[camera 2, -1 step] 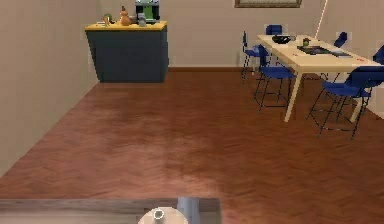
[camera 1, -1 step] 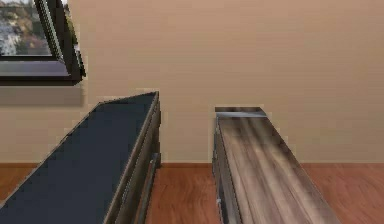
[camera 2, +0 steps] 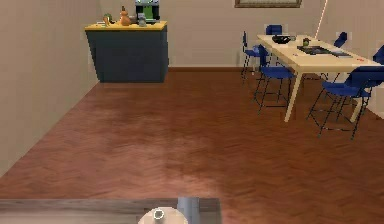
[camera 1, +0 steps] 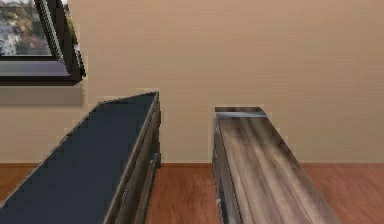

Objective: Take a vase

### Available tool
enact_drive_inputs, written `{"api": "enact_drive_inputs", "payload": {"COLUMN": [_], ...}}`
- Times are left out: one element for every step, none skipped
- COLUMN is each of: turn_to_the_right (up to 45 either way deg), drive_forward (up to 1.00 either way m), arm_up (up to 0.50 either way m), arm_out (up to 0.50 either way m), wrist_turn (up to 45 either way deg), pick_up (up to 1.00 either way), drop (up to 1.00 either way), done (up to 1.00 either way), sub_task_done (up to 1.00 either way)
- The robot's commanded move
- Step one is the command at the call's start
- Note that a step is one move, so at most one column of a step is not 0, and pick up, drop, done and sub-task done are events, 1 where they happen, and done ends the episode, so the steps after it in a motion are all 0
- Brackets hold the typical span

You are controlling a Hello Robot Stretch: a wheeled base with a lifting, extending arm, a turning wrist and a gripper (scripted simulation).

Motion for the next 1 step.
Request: {"api": "enact_drive_inputs", "payload": {"turn_to_the_right": [0.0], "drive_forward": [0.00], "arm_up": [0.34], "arm_out": [0.00], "wrist_turn": [0.0], "pick_up": [0.00], "drop": [0.00], "done": [0.00], "sub_task_done": [0.00]}}
